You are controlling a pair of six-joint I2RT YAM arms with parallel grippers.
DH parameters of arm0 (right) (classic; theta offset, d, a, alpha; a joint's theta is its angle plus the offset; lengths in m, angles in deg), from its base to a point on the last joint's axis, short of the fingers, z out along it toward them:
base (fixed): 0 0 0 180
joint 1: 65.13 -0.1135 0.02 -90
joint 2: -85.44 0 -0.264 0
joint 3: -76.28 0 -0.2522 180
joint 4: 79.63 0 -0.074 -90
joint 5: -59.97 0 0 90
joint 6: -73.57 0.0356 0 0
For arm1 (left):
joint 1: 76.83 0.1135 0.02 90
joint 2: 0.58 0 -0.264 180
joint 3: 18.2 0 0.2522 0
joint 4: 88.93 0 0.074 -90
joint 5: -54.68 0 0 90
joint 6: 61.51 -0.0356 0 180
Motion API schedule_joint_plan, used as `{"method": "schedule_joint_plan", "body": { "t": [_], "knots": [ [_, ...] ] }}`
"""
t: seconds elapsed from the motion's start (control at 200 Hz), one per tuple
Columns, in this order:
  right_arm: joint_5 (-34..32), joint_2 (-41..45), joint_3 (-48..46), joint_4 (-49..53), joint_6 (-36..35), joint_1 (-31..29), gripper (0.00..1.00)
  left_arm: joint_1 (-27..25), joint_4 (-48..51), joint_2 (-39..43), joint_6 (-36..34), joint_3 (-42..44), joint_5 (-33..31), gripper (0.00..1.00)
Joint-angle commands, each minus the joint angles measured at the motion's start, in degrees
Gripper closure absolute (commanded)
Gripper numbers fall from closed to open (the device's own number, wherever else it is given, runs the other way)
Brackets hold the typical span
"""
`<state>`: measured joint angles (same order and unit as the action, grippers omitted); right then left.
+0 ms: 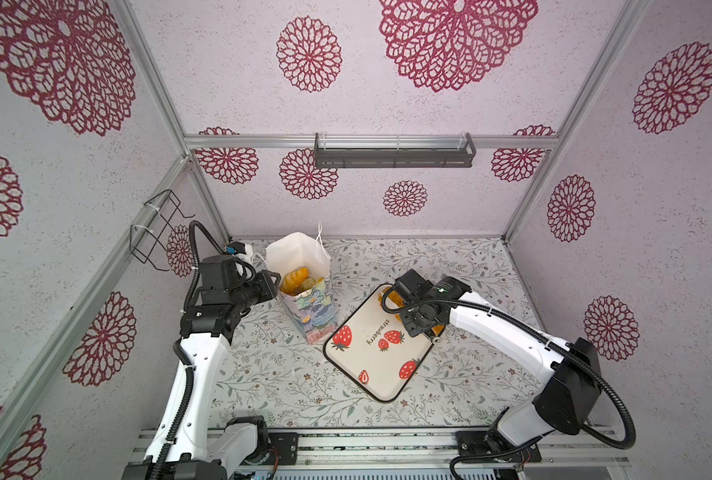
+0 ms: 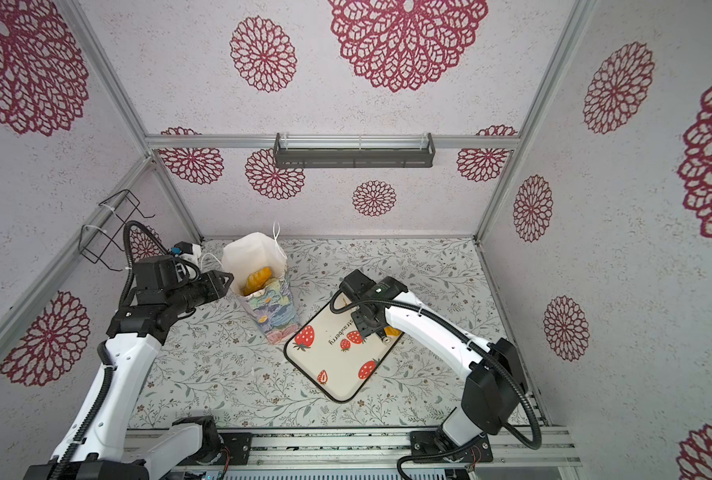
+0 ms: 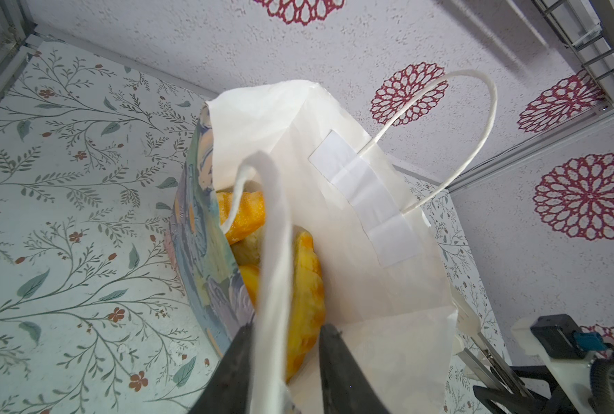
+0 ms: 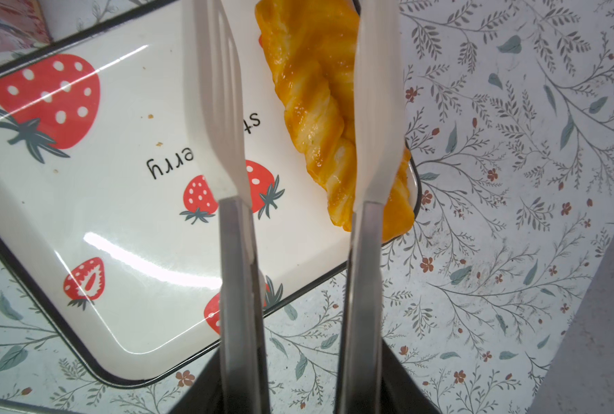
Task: Place the fake bread into the paper bag
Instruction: 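Lower the right tongs around the braided pastry on the tray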
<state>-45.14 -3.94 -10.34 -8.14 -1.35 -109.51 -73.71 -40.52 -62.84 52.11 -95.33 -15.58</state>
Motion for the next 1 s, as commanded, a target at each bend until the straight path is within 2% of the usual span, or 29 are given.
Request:
{"method": "schedule_joint_plan", "body": {
  "t": [0.0, 0.866, 0.996],
  "knots": [
    [-3.0, -0.6, 0.3, 1.4, 0.6, 0.3, 0.51, -0.6, -0.2, 0.6, -0.7, -1.4, -0.3, 0.65],
    [-7.4, -10.0, 1.6, 3.5, 0.6, -1.0, 0.51, -0.5, -0.3, 1.1, -0.5, -1.4, 0.3, 0.65],
    [-9.8, -12.3, 2.9, 4.3, 0.8, -1.6, 0.52, -0.5, -0.4, 1.2, -0.5, -1.4, 0.3, 0.65]
  ]
}}
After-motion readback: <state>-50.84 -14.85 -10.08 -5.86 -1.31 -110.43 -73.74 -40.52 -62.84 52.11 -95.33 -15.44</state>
